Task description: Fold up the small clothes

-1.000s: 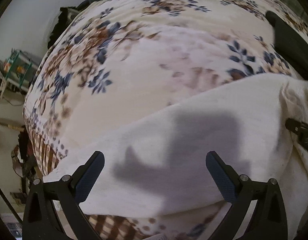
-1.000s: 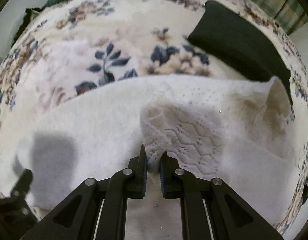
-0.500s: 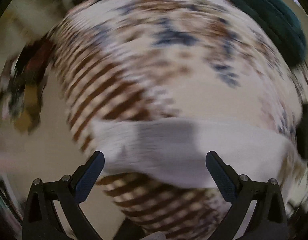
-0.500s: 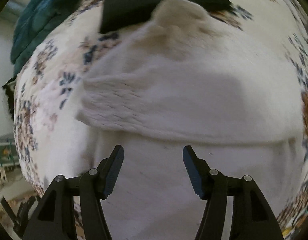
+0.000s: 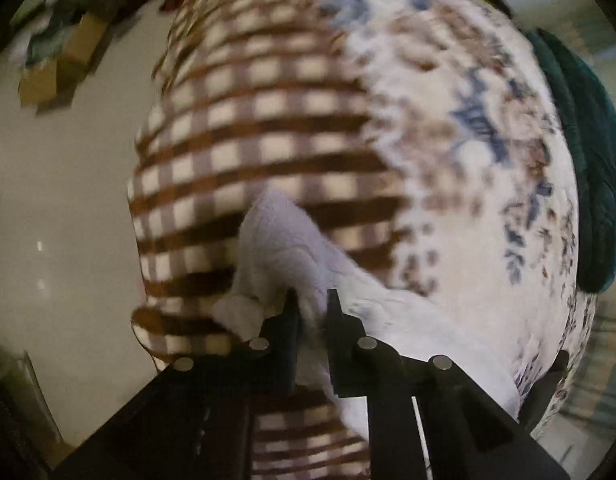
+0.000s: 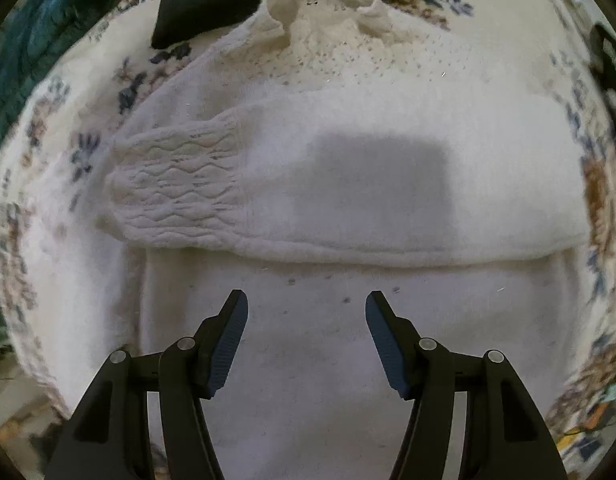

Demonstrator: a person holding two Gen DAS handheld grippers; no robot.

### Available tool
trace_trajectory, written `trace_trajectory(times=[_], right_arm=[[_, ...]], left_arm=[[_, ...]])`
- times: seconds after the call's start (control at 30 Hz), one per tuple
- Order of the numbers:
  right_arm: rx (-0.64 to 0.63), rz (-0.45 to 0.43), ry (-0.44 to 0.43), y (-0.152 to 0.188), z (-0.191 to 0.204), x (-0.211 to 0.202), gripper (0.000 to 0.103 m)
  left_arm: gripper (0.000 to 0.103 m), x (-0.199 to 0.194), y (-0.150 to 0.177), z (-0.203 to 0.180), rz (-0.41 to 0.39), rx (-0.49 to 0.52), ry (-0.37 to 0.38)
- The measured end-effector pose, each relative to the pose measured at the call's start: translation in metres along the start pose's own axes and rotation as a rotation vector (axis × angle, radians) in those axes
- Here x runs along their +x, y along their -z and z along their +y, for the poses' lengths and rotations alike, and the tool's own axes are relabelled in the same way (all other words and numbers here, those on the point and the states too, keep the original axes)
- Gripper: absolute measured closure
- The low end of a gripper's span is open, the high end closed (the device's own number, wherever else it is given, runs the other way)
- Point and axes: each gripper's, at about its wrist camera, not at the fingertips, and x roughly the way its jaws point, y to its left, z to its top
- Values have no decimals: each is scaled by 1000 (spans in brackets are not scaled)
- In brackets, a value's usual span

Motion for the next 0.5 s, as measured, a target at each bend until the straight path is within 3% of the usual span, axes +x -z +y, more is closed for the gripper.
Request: trace_trajectory(times=[0.1, 0.2, 0.3, 0.4, 0.5], right_arm=[[-40, -20, 76, -6, -1, -2, 37], [-26, -36, 58, -11, -13, -5, 31], [-10, -36, 20, -19, -33, -6, 31], [0, -40, -4, -27, -58, -10, 30], [23, -51, -13, -38, -90, -15, 30]], left_arm=[[95, -29, 8, -40, -82, 156, -20], [95, -56, 41, -95, -171, 351, -22], [95, -73, 82, -149, -214, 530, 30], [95, -80, 154, -225, -211, 740, 127], [95, -75, 239, -291, -134, 903, 249]])
